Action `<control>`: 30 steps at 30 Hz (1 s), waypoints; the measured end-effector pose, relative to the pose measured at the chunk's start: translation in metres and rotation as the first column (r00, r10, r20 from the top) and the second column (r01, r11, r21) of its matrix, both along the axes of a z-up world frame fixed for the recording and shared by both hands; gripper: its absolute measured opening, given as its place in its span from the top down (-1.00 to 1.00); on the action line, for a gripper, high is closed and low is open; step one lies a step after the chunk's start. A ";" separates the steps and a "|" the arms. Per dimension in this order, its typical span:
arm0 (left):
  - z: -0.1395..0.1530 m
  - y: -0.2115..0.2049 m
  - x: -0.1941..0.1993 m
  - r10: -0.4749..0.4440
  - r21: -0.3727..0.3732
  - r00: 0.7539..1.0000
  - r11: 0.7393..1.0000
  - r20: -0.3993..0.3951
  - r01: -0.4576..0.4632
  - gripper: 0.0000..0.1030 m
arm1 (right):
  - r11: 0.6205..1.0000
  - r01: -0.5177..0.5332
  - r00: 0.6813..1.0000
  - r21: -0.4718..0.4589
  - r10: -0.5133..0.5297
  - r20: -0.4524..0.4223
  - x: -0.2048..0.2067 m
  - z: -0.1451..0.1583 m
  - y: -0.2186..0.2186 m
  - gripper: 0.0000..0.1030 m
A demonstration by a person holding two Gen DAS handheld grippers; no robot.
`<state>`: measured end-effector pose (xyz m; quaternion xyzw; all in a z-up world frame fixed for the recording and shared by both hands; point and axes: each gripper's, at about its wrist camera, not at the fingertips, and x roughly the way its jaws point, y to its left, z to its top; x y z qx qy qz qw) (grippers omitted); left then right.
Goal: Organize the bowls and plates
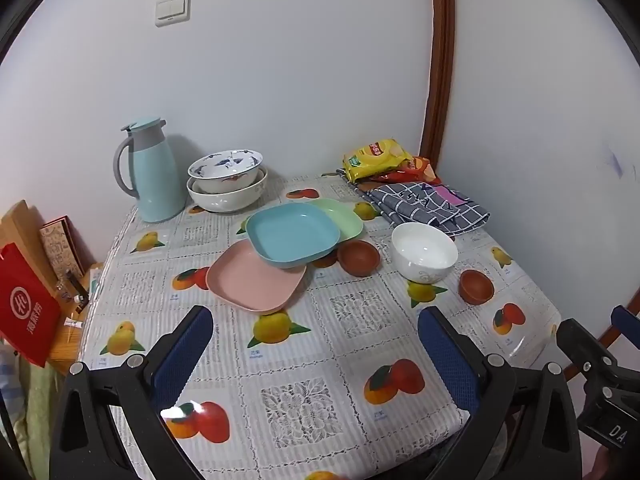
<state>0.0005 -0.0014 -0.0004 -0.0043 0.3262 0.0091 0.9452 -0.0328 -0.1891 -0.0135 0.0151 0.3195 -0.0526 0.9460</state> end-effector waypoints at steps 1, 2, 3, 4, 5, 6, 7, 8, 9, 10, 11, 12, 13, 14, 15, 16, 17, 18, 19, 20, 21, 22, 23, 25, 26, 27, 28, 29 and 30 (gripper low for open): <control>0.000 -0.001 0.000 0.001 0.002 1.000 1.000 -0.003 -0.001 -1.00 | 1.000 -0.002 1.000 0.000 0.002 -0.004 0.001 -0.002 0.000 -1.00; -0.001 -0.002 0.001 0.000 0.002 1.000 1.000 -0.006 0.000 -1.00 | 1.000 -0.002 1.000 -0.003 0.002 -0.008 0.002 -0.004 -0.001 -1.00; -0.001 -0.003 0.001 -0.001 0.002 1.000 1.000 -0.008 0.001 -1.00 | 1.000 -0.008 1.000 -0.013 0.008 -0.002 0.002 0.001 0.002 -1.00; -0.002 0.001 -0.002 0.007 -0.019 1.000 1.000 -0.001 -0.007 -1.00 | 1.000 -0.010 1.000 -0.019 0.010 -0.006 0.003 0.002 0.003 -1.00; -0.002 0.000 -0.002 0.010 -0.015 1.000 1.000 -0.001 -0.010 -0.99 | 1.000 -0.012 1.000 -0.020 0.013 0.004 -0.002 0.004 0.004 -1.00; -0.003 0.000 -0.002 0.011 -0.014 1.000 1.000 0.000 -0.011 -0.99 | 1.000 -0.015 1.000 -0.019 0.015 0.001 -0.001 0.004 0.006 -1.00; -0.003 -0.001 -0.002 0.010 -0.013 1.000 1.000 0.000 -0.010 -0.99 | 1.000 -0.017 1.000 -0.015 0.017 0.001 -0.001 0.005 0.006 -1.00; -0.003 -0.001 -0.002 0.011 -0.013 1.000 1.000 0.000 -0.010 -0.99 | 1.000 -0.017 1.000 -0.002 0.017 0.004 -0.004 0.009 0.002 -1.00; 0.003 0.001 -0.007 0.007 -0.019 1.000 1.000 0.007 -0.007 -0.99 | 1.000 -0.014 1.000 -0.002 0.014 0.005 -0.002 0.013 0.000 -1.00; 0.003 0.001 -0.008 0.008 -0.016 1.000 1.000 0.007 -0.008 -0.99 | 1.000 -0.018 1.000 -0.005 0.018 0.011 -0.003 0.011 0.000 -1.00; 0.003 0.001 -0.008 0.011 -0.014 1.000 1.000 0.006 -0.011 -0.99 | 1.000 -0.022 1.000 -0.009 0.022 0.020 -0.008 0.007 0.002 -1.00; 0.003 0.000 -0.009 0.013 -0.013 1.000 1.000 0.006 -0.013 -0.99 | 1.000 -0.023 1.000 -0.011 0.023 0.020 -0.007 0.008 0.002 -1.00; 0.003 0.000 -0.010 0.014 -0.013 1.000 1.000 0.005 -0.014 -0.99 | 1.000 -0.021 1.000 -0.013 0.021 0.021 -0.007 0.009 0.002 -1.00; 0.003 0.000 -0.010 0.013 -0.013 1.000 1.000 0.004 -0.013 -0.99 | 1.000 -0.017 1.000 -0.016 0.017 0.020 -0.007 0.008 0.004 -1.00; 0.004 0.002 -0.009 0.011 -0.017 1.000 1.000 0.003 -0.011 -0.99 | 1.000 -0.018 1.000 -0.015 0.019 0.020 -0.006 0.009 0.004 -1.00; 0.005 0.004 -0.008 0.009 -0.020 1.000 1.000 0.002 -0.009 -0.99 | 1.000 -0.020 1.000 -0.013 0.020 0.020 -0.005 0.009 0.004 -1.00; 0.004 0.005 -0.008 0.009 -0.021 1.000 1.000 0.003 -0.009 -0.99 | 1.000 -0.021 1.000 -0.013 0.021 0.022 -0.006 0.009 0.003 -1.00; 0.004 0.005 -0.008 0.009 -0.021 1.000 1.000 0.003 -0.009 -0.99 | 1.000 -0.021 0.999 -0.013 0.021 0.024 -0.006 0.009 0.003 -1.00; 0.004 0.005 -0.008 0.008 -0.020 1.000 1.000 0.000 -0.008 -0.99 | 1.000 -0.021 0.999 -0.013 0.021 0.024 -0.006 0.010 0.003 -1.00; 0.005 0.005 -0.008 0.007 -0.021 1.000 1.000 0.000 -0.007 -0.99 | 1.000 -0.021 0.999 -0.013 0.022 0.024 -0.006 0.009 0.003 -1.00; 0.006 0.005 -0.008 0.007 -0.022 1.000 1.000 0.002 -0.007 -0.99 | 1.000 -0.022 0.999 -0.012 0.022 0.025 -0.006 0.009 0.003 -1.00; 0.005 0.006 -0.007 0.007 -0.021 1.000 1.000 0.001 -0.007 -1.00 | 1.000 -0.023 0.999 -0.011 0.023 0.027 -0.006 0.009 0.003 -1.00; 0.005 0.006 -0.006 0.010 -0.021 1.000 1.000 0.001 -0.010 -0.99 | 1.000 -0.025 0.999 -0.010 0.025 0.029 -0.006 0.009 0.003 -1.00; 0.005 0.006 -0.006 0.011 -0.023 1.000 1.000 0.000 -0.011 -0.99 | 1.000 -0.025 0.999 -0.008 0.025 0.030 -0.005 0.009 0.003 -1.00; 0.005 0.006 -0.007 0.011 -0.021 1.000 1.000 0.002 -0.010 -0.99 | 1.000 -0.025 0.999 -0.010 0.025 0.032 -0.007 0.010 0.004 -1.00; 0.005 0.006 -0.006 0.014 -0.018 1.000 1.000 0.000 -0.014 -0.99 | 1.000 -0.025 0.999 -0.008 0.025 0.032 -0.007 0.010 0.004 -1.00; 0.005 0.006 -0.006 0.014 -0.017 1.000 1.000 0.000 -0.014 -0.99 | 1.000 -0.024 0.999 -0.006 0.024 0.032 -0.007 0.011 0.003 -1.00; 0.004 0.006 -0.006 0.015 -0.017 1.000 1.000 0.000 -0.015 -0.99 | 1.000 -0.022 0.999 -0.004 0.022 0.032 -0.008 0.010 0.003 -1.00; 0.005 0.006 -0.005 0.015 -0.019 1.000 1.000 -0.001 -0.015 -0.99 | 1.000 -0.021 0.999 -0.002 0.022 0.033 -0.009 0.011 0.003 -1.00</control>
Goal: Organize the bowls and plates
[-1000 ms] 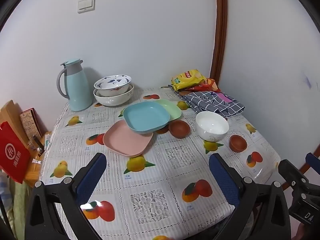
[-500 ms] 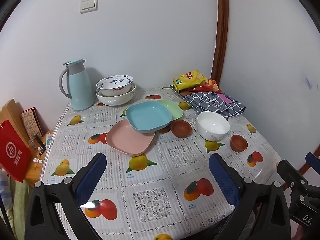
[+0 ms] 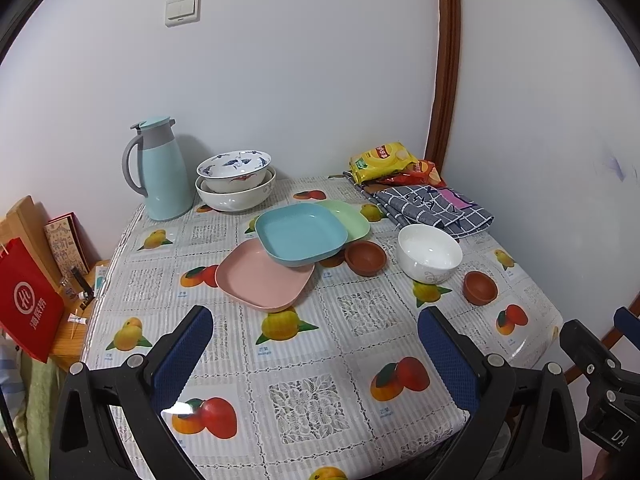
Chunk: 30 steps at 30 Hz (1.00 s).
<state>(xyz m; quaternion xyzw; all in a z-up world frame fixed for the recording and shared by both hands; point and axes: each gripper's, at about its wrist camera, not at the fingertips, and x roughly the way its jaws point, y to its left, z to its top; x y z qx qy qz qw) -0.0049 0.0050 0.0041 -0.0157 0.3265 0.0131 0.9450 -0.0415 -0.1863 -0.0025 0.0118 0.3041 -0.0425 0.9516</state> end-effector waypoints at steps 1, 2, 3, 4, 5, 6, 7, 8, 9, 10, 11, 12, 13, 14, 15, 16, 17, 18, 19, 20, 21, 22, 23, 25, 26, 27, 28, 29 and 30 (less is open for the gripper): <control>0.000 0.001 -0.001 0.000 -0.002 1.000 1.000 0.001 0.000 -0.99 | 1.000 -0.001 1.000 0.000 0.001 0.001 0.000 0.000 0.000 -1.00; -0.001 0.001 -0.001 0.000 -0.003 1.000 1.000 0.002 0.000 -0.99 | 1.000 -0.003 1.000 -0.001 0.003 0.001 0.000 0.000 0.000 -1.00; -0.001 0.001 -0.001 0.000 -0.002 1.000 1.000 0.002 0.000 -0.99 | 1.000 -0.004 1.000 -0.002 0.004 0.002 0.000 0.001 0.001 -1.00; -0.001 0.001 -0.002 0.001 -0.002 1.000 1.000 0.003 -0.001 -0.99 | 1.000 -0.005 1.000 -0.003 0.005 0.003 0.000 0.001 0.001 -1.00; -0.001 0.001 -0.002 0.002 -0.001 1.000 1.000 0.004 -0.002 -0.99 | 1.000 -0.006 1.000 -0.004 0.006 0.003 -0.001 0.000 0.001 -1.00; -0.001 0.001 -0.002 0.001 -0.002 1.000 1.000 0.005 -0.001 -0.99 | 1.000 -0.006 1.000 -0.004 0.006 0.004 -0.001 0.001 0.001 -1.00; -0.001 0.001 -0.003 -0.001 -0.004 1.000 1.000 0.005 0.001 -0.99 | 1.000 -0.006 1.000 -0.004 0.006 0.005 -0.001 0.001 0.001 -1.00; -0.001 0.001 -0.003 0.000 -0.003 1.000 1.000 0.007 0.000 -0.99 | 1.000 -0.006 1.000 -0.004 0.006 0.005 -0.001 0.001 0.002 -1.00; -0.001 0.001 -0.004 0.001 -0.002 1.000 1.000 0.008 -0.001 -0.99 | 1.000 -0.007 1.000 -0.003 0.007 0.006 -0.002 0.001 0.002 -1.00; -0.001 0.001 -0.003 0.001 -0.001 1.000 1.000 0.009 -0.001 -0.99 | 1.000 -0.007 1.000 -0.003 0.007 0.006 -0.002 0.001 0.002 -1.00; -0.001 0.001 -0.004 0.001 -0.002 1.000 1.000 0.008 -0.001 -0.99 | 1.000 -0.007 1.000 -0.002 0.007 0.007 -0.002 0.002 0.002 -1.00; -0.001 0.001 -0.004 0.002 -0.003 1.000 1.000 0.007 -0.002 -0.99 | 1.000 -0.006 1.000 -0.002 0.006 0.008 -0.002 0.002 0.003 -1.00; -0.001 0.001 -0.005 0.002 -0.003 1.000 1.000 0.008 -0.002 -0.99 | 1.000 -0.007 1.000 0.000 0.007 0.009 -0.003 0.002 0.004 -1.00; -0.001 0.002 -0.005 0.003 -0.002 1.000 1.000 0.008 -0.003 -0.99 | 1.000 -0.008 1.000 0.001 0.008 0.009 -0.003 0.003 0.003 -1.00; -0.001 0.002 -0.005 0.003 -0.003 1.000 1.000 0.008 -0.003 -0.99 | 1.000 -0.007 1.000 0.001 0.007 0.010 -0.003 0.003 0.004 -1.00; -0.001 0.002 -0.005 0.003 -0.005 1.000 1.000 0.007 -0.003 -0.99 | 1.000 -0.007 1.000 0.001 0.007 0.012 -0.003 0.003 0.004 -1.00; -0.001 0.002 -0.005 0.003 -0.004 1.000 1.000 0.007 -0.003 -0.99 | 1.000 -0.008 1.000 0.002 0.008 0.013 -0.003 0.004 0.004 -1.00; -0.001 0.001 -0.006 0.003 -0.003 1.000 1.000 0.008 -0.003 -0.99 | 1.000 -0.009 1.000 0.003 0.009 0.013 -0.003 0.004 0.004 -1.00; -0.001 0.002 -0.006 0.003 -0.002 1.000 1.000 0.009 -0.003 -0.99 | 1.000 -0.009 1.000 0.003 0.009 0.014 -0.004 0.004 0.004 -1.00; -0.001 0.002 -0.006 0.003 -0.004 1.000 1.000 0.009 -0.003 -0.99 | 1.000 -0.009 1.000 0.004 0.009 0.014 -0.004 0.004 0.004 -1.00; -0.001 0.002 -0.006 0.003 -0.004 1.000 1.000 0.008 -0.003 -0.99 | 1.000 -0.010 1.000 0.004 0.010 0.014 -0.004 0.004 0.004 -1.00; -0.001 0.002 -0.006 0.003 -0.003 1.000 1.000 0.009 -0.003 -0.99 | 1.000 -0.009 1.000 0.004 0.009 0.014 -0.004 0.004 0.004 -1.00; -0.001 0.002 -0.006 0.003 -0.002 1.000 1.000 0.009 -0.003 -0.99 | 1.000 -0.009 1.000 0.005 0.009 0.015 -0.004 0.004 0.004 -1.00; -0.001 0.002 -0.006 0.003 -0.004 1.000 1.000 0.008 -0.003 -0.99 | 1.000 -0.009 1.000 0.005 0.009 0.015 -0.004 0.005 0.004 -1.00; -0.001 0.002 -0.006 0.003 -0.004 1.000 1.000 0.008 -0.003 -0.99 | 1.000 -0.009 1.000 0.005 0.009 0.015 -0.004 0.005 0.005 -1.00; -0.001 0.002 -0.006 0.004 -0.004 1.000 1.000 0.008 -0.004 -0.99 | 1.000 -0.009 1.000 0.006 0.009 0.016 -0.004 0.005 0.005 -1.00; -0.001 0.002 -0.006 0.003 -0.003 1.000 1.000 0.008 -0.003 -0.99 | 1.000 -0.009 1.000 0.007 0.009 0.016 -0.004 0.006 0.005 -1.00; -0.001 0.002 -0.006 0.002 -0.003 1.000 1.000 0.009 -0.002 -0.99 | 1.000 -0.009 1.000 0.008 0.009 0.016 -0.005 0.005 0.004 -1.00; -0.001 0.002 -0.006 0.003 -0.003 1.000 1.000 0.010 -0.003 -0.99 | 1.000 -0.009 1.000 0.007 0.009 0.017 -0.005 0.005 0.004 -1.00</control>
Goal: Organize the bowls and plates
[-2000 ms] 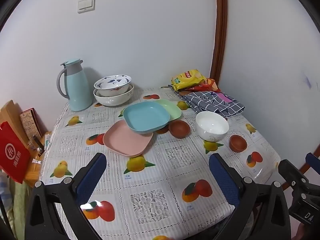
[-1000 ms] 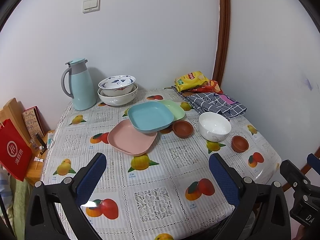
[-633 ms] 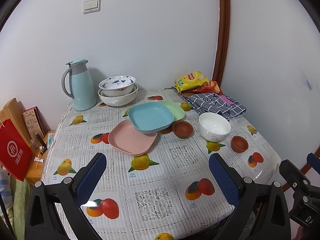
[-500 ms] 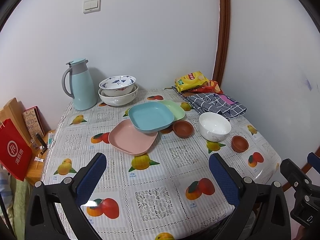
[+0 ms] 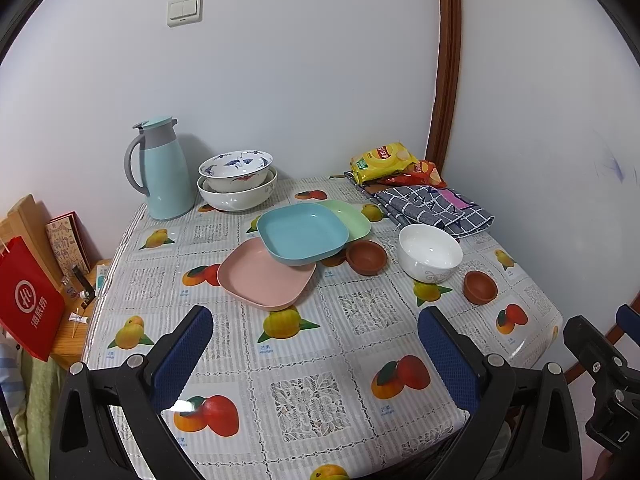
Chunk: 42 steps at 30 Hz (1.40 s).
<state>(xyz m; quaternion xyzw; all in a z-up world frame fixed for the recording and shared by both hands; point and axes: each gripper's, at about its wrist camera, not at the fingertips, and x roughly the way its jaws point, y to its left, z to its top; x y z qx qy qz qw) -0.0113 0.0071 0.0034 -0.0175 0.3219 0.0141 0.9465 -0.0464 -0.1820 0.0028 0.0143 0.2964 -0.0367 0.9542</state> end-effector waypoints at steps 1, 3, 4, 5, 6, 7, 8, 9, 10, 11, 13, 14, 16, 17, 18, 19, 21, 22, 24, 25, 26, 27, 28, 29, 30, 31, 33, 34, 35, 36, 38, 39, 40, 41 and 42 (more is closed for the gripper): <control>0.000 0.000 0.000 0.000 -0.001 1.000 1.000 -0.001 0.000 -0.99 | 1.000 0.000 1.000 0.000 0.000 0.001 0.000 0.000 0.000 -1.00; 0.000 0.000 0.000 -0.001 -0.001 1.000 1.000 -0.001 0.001 -0.99 | 1.000 -0.001 1.000 0.000 0.001 0.001 0.000 0.000 0.000 -1.00; 0.000 0.000 0.000 0.000 0.001 1.000 1.000 -0.001 0.000 -0.99 | 1.000 -0.002 1.000 0.000 0.002 0.001 -0.001 0.000 0.000 -1.00; 0.000 0.000 0.000 -0.001 -0.001 1.000 1.000 -0.001 0.001 -0.99 | 1.000 -0.002 1.000 0.001 0.002 0.001 -0.001 0.001 0.001 -1.00; 0.000 0.000 0.000 0.000 -0.002 1.000 1.000 -0.001 0.000 -0.99 | 1.000 -0.002 1.000 0.001 0.002 0.001 -0.001 0.001 0.001 -1.00; 0.000 0.000 0.000 0.000 -0.001 1.000 1.000 0.000 0.000 -0.99 | 1.000 -0.003 1.000 0.002 0.003 0.002 -0.001 0.000 0.000 -1.00; 0.000 0.000 0.001 -0.001 -0.001 1.000 1.000 -0.001 0.001 -0.99 | 1.000 -0.003 1.000 0.003 0.003 0.003 -0.002 0.001 0.001 -1.00; 0.000 0.000 0.000 0.000 -0.001 1.000 1.000 -0.001 0.000 -0.99 | 1.000 -0.002 1.000 0.002 0.002 0.003 -0.002 0.001 0.001 -1.00; 0.000 0.000 0.000 0.000 -0.001 1.000 1.000 -0.001 0.000 -0.99 | 1.000 -0.002 1.000 0.003 0.002 0.003 -0.002 0.001 0.000 -1.00; 0.000 0.000 0.001 0.000 -0.001 1.000 1.000 -0.001 0.000 -0.99 | 1.000 -0.003 1.000 0.004 0.003 0.004 -0.002 0.001 0.000 -1.00; 0.000 0.001 0.000 -0.001 -0.001 1.000 1.000 -0.001 0.001 -0.99 | 1.000 -0.004 1.000 0.006 0.004 0.005 -0.002 0.001 0.000 -1.00; 0.000 0.001 0.000 0.000 -0.002 1.000 1.000 -0.002 0.000 -0.99 | 1.000 -0.004 1.000 0.006 0.004 0.005 -0.002 0.001 0.000 -1.00; 0.000 0.001 0.000 0.000 -0.002 1.000 1.000 -0.001 0.000 -0.99 | 1.000 -0.004 1.000 0.006 0.004 0.006 -0.003 0.001 0.000 -1.00; 0.000 0.002 0.000 -0.001 -0.002 1.000 1.000 -0.001 0.001 -0.99 | 1.000 -0.004 1.000 0.007 0.004 0.006 -0.003 0.001 0.000 -1.00; 0.000 0.002 0.000 -0.001 -0.003 1.000 1.000 -0.001 0.001 -0.99 | 1.000 -0.004 1.000 0.007 0.004 0.005 -0.003 0.001 0.000 -1.00; 0.000 0.001 0.000 0.000 -0.002 1.000 1.000 -0.001 0.000 -0.99 | 1.000 -0.004 1.000 0.006 0.004 0.005 -0.003 0.001 0.001 -1.00; 0.000 0.001 0.000 0.000 -0.002 1.000 1.000 -0.001 0.000 -0.99 | 1.000 -0.004 1.000 0.006 0.004 0.006 -0.003 0.001 0.001 -1.00; 0.000 0.001 0.000 0.000 -0.002 1.000 1.000 -0.001 0.000 -0.99 | 1.000 -0.004 1.000 0.008 0.004 0.006 -0.003 0.001 0.001 -1.00; -0.001 0.002 -0.001 0.001 -0.003 1.000 1.000 -0.001 -0.001 -0.99 | 1.000 -0.005 1.000 0.010 0.005 0.007 -0.003 0.001 0.001 -1.00; -0.001 0.002 0.000 0.000 -0.003 1.000 1.000 -0.001 0.000 -0.99 | 1.000 -0.004 1.000 0.010 0.004 0.008 -0.004 0.002 0.001 -1.00; -0.001 0.002 0.000 0.001 -0.003 1.000 1.000 -0.001 -0.001 -0.99 | 1.000 -0.004 1.000 0.010 0.004 0.010 -0.004 0.002 0.001 -1.00; -0.001 0.002 -0.001 0.001 -0.002 1.000 1.000 -0.001 -0.001 -0.99 | 1.000 -0.005 1.000 0.011 0.004 0.011 -0.004 0.002 0.001 -1.00; -0.001 0.002 -0.001 0.000 -0.002 1.000 1.000 -0.001 0.000 -0.99 | 1.000 -0.004 1.000 0.012 0.004 0.011 -0.004 0.002 0.001 -1.00; -0.001 0.002 -0.001 -0.001 -0.002 1.000 1.000 -0.001 0.001 -0.99 | 1.000 -0.003 1.000 0.012 0.003 0.012 -0.004 0.002 0.001 -1.00; -0.001 0.002 0.000 -0.001 -0.003 1.000 1.000 0.000 0.001 -0.99 | 1.000 -0.005 1.000 0.012 0.005 0.012 -0.004 0.002 0.001 -1.00; -0.001 0.002 -0.001 0.000 -0.003 1.000 1.000 -0.001 0.000 -0.99 | 1.000 -0.005 1.000 0.013 0.005 0.012 -0.004 0.002 0.001 -1.00; -0.001 0.004 0.000 0.000 -0.006 1.000 1.000 -0.001 0.000 -0.99 | 1.000 -0.005 1.000 0.016 0.004 0.012 -0.005 0.002 0.001 -1.00; -0.002 0.004 0.001 0.000 -0.006 1.000 1.000 -0.002 0.000 -0.99 | 1.000 -0.005 1.000 0.017 0.005 0.011 -0.005 0.002 0.001 -1.00; -0.002 0.005 0.002 0.000 -0.007 1.000 1.000 -0.004 0.000 -0.99 | 1.000 -0.005 1.000 0.017 0.005 0.012 -0.004 0.002 0.001 -1.00; -0.003 0.005 0.004 0.000 -0.009 1.000 1.000 -0.007 0.000 -0.99 | 1.000 -0.006 1.000 0.017 0.005 0.012 -0.004 0.001 0.001 -1.00; -0.005 0.006 0.008 0.001 -0.009 1.000 1.000 -0.012 -0.001 -0.99 | 1.000 -0.005 1.000 0.019 0.005 0.009 -0.002 0.000 0.001 -1.00; -0.006 0.006 0.010 0.002 -0.007 1.000 1.000 -0.015 -0.002 -0.99 | 1.000 -0.005 1.000 0.020 0.005 0.008 -0.001 -0.001 0.001 -1.00; -0.008 0.006 0.013 0.002 -0.005 1.000 1.000 -0.018 -0.002 -0.99 | 1.000 -0.006 1.000 0.022 0.005 0.008 0.000 -0.002 0.001 -1.00; -0.010 0.005 0.016 0.000 -0.005 1.000 1.000 -0.023 -0.001 -0.99 | 1.000 -0.006 1.000 0.025 0.006 0.008 0.002 -0.003 0.000 -1.00; -0.011 0.005 0.018 0.001 -0.005 1.000 1.000 -0.026 -0.001 -0.99 | 1.000 -0.006 1.000 0.027 0.005 0.007 0.004 -0.004 0.000 -1.00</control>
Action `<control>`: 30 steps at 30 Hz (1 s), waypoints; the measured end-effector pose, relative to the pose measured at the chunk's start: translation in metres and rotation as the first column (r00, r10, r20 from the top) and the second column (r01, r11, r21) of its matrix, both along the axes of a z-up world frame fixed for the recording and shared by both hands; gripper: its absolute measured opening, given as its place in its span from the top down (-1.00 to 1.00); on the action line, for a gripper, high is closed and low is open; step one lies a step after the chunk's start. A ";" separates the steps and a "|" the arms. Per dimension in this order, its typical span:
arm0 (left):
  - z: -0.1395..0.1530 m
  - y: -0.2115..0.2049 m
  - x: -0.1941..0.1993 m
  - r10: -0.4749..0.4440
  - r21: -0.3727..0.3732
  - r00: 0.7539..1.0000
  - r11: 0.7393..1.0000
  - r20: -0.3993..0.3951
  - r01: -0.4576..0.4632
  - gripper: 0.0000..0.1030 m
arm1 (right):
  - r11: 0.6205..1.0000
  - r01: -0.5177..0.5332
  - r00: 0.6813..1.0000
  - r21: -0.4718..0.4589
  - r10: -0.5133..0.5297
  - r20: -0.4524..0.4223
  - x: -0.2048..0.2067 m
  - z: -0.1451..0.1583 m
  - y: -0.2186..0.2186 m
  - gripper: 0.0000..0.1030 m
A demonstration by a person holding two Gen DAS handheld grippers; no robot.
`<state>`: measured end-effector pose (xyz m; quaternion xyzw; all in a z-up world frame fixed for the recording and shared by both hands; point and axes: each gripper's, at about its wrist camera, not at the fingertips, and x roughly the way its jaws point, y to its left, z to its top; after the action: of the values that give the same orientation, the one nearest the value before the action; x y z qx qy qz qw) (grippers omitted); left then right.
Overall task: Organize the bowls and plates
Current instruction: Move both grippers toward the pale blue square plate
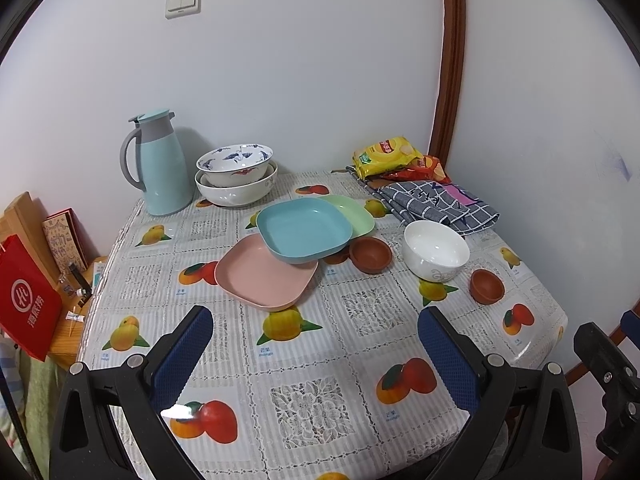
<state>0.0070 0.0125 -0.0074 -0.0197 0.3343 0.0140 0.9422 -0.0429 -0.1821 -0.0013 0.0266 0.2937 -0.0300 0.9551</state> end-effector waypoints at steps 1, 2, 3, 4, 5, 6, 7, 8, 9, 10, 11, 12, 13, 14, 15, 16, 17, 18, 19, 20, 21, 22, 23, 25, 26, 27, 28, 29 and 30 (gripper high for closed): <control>-0.001 0.000 0.002 -0.001 0.000 1.000 1.000 -0.003 0.001 -0.99 | 1.000 0.001 1.000 0.002 -0.001 0.000 0.002 -0.001 0.000 -1.00; -0.002 0.000 0.005 -0.003 -0.002 1.000 1.000 -0.007 0.003 -0.99 | 1.000 0.002 1.000 0.003 -0.002 0.002 0.004 -0.002 -0.001 -1.00; -0.004 0.000 0.008 -0.006 -0.004 1.000 1.000 -0.010 0.006 -0.99 | 1.000 0.004 1.000 0.001 -0.004 0.003 0.006 -0.003 -0.001 -1.00; -0.005 0.000 0.011 -0.007 -0.005 1.000 1.000 -0.014 0.007 -0.99 | 1.000 0.007 1.000 0.000 -0.007 0.003 0.008 -0.004 -0.001 -1.00; -0.005 0.000 0.013 -0.008 -0.006 1.000 1.000 -0.016 0.008 -0.99 | 1.000 0.009 1.000 0.000 -0.009 0.003 0.011 -0.005 -0.002 -1.00; -0.006 0.001 0.016 -0.010 -0.006 1.000 1.000 -0.021 0.010 -0.99 | 1.000 0.011 1.000 0.002 -0.011 0.004 0.013 -0.006 -0.002 -1.00; -0.007 0.002 0.019 -0.011 -0.006 1.000 1.000 -0.026 0.010 -0.99 | 1.000 0.013 1.000 0.003 -0.013 0.002 0.016 -0.007 -0.002 -1.00; -0.009 0.002 0.023 -0.006 0.001 0.999 1.000 -0.036 0.006 -0.99 | 1.000 0.016 1.000 0.001 -0.016 -0.003 0.019 -0.008 -0.002 -1.00; -0.010 0.003 0.026 -0.003 0.008 0.999 1.000 -0.044 0.003 -0.99 | 1.000 0.023 1.000 -0.003 -0.023 -0.010 0.023 -0.009 -0.003 -1.00; -0.011 0.003 0.028 -0.003 0.011 0.999 1.000 -0.048 0.004 -0.99 | 0.999 0.031 0.999 -0.008 -0.031 -0.018 0.027 -0.011 -0.003 -1.00; -0.012 0.004 0.031 -0.005 0.013 0.999 1.000 -0.053 0.006 -1.00 | 0.999 0.036 0.999 -0.012 -0.036 -0.024 0.030 -0.012 -0.003 -1.00; -0.013 0.004 0.035 -0.006 0.017 0.998 1.000 -0.057 0.007 -1.00 | 0.999 0.039 0.999 -0.018 -0.040 -0.034 0.035 -0.014 -0.003 -1.00; -0.013 0.004 0.037 -0.007 0.019 0.998 1.000 -0.058 0.008 -1.00 | 0.999 0.040 0.998 -0.024 -0.041 -0.041 0.039 -0.016 -0.003 -1.00; -0.014 0.004 0.041 0.003 0.029 0.998 1.000 -0.064 -0.001 -1.00 | 0.999 0.042 0.998 -0.028 -0.043 -0.045 0.042 -0.018 -0.003 -1.00; -0.015 0.003 0.044 0.013 0.042 0.997 0.999 -0.071 -0.010 -1.00 | 0.998 0.047 0.998 -0.032 -0.049 -0.049 0.047 -0.020 -0.003 -1.00; -0.015 0.003 0.047 0.017 0.056 0.997 0.998 -0.078 -0.013 -1.00 | 0.998 0.050 0.997 -0.037 -0.052 -0.054 0.050 -0.022 -0.003 -1.00; -0.016 0.002 0.051 0.014 0.069 0.996 0.998 -0.084 -0.008 -1.00 | 0.998 0.052 0.997 -0.045 -0.055 -0.058 0.055 -0.023 -0.003 -1.00; -0.017 0.001 0.055 0.008 0.079 0.996 0.997 -0.089 -0.001 -1.00 | 0.997 0.053 0.997 -0.053 -0.056 -0.059 0.059 -0.024 -0.002 -1.00; -0.017 0.001 0.058 0.001 0.081 0.996 0.997 -0.093 0.006 -1.00 | 0.997 0.051 0.997 -0.057 -0.055 -0.059 0.063 -0.025 -0.002 -1.00; -0.018 0.001 0.061 -0.008 0.082 0.996 0.996 -0.093 0.016 -1.00 | 0.997 0.045 0.997 -0.058 -0.048 -0.058 0.068 -0.025 -0.002 -1.00; -0.019 0.001 0.065 -0.016 0.084 0.996 0.996 -0.093 0.024 -1.00 | 0.998 0.039 0.997 -0.056 -0.042 -0.057 0.072 -0.025 -0.001 -1.00; -0.019 0.002 0.068 -0.019 0.085 0.995 0.996 -0.093 0.027 -1.00 | 0.998 0.032 0.998 -0.052 -0.034 -0.054 0.075 -0.024 -0.002 -1.00; -0.019 0.003 0.071 -0.022 0.083 0.995 0.996 -0.092 0.029 -1.00 | 0.999 0.020 0.998 -0.044 -0.023 -0.053 0.081 -0.024 -0.001 -1.00; -0.019 0.006 0.078 -0.028 0.069 0.995 0.997 -0.091 0.034 -1.00 | 0.999 0.002 0.999 -0.036 -0.004 -0.052 0.090 -0.023 0.001 -1.00; -0.019 0.008 0.081 -0.029 0.059 0.995 0.998 -0.092 0.035 -1.00 | 0.999 -0.005 0.999 -0.037 0.003 -0.054 0.095 -0.023 0.003 -1.00; -0.018 0.010 0.085 -0.031 0.050 0.995 0.998 -0.092 0.036 -0.99 | 0.999 -0.011 0.998 -0.036 0.009 -0.061 0.101 -0.023 0.005 -1.00; -0.017 0.011 0.088 -0.032 0.040 0.996 0.999 -0.088 0.036 -0.99 | 0.999 -0.020 0.997 -0.027 0.018 -0.070 0.107 -0.024 0.006 -1.00; -0.016 0.014 0.090 -0.031 0.027 0.996 0.999 -0.080 0.033 -0.99 | 0.999 -0.029 0.996 -0.015 0.027 -0.080 0.111 -0.024 0.007 -1.00; -0.015 0.019 0.093 -0.033 0.004 0.996 0.999 -0.077 0.034 -0.99 | 0.999 -0.045 0.994 0.007 0.045 -0.101 0.119 -0.025 0.009 -1.00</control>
<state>0.1004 0.0311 -0.0222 -0.0109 0.3707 -0.0002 0.9287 0.0760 -0.1734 -0.0263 0.0208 0.3422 -0.0090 0.9393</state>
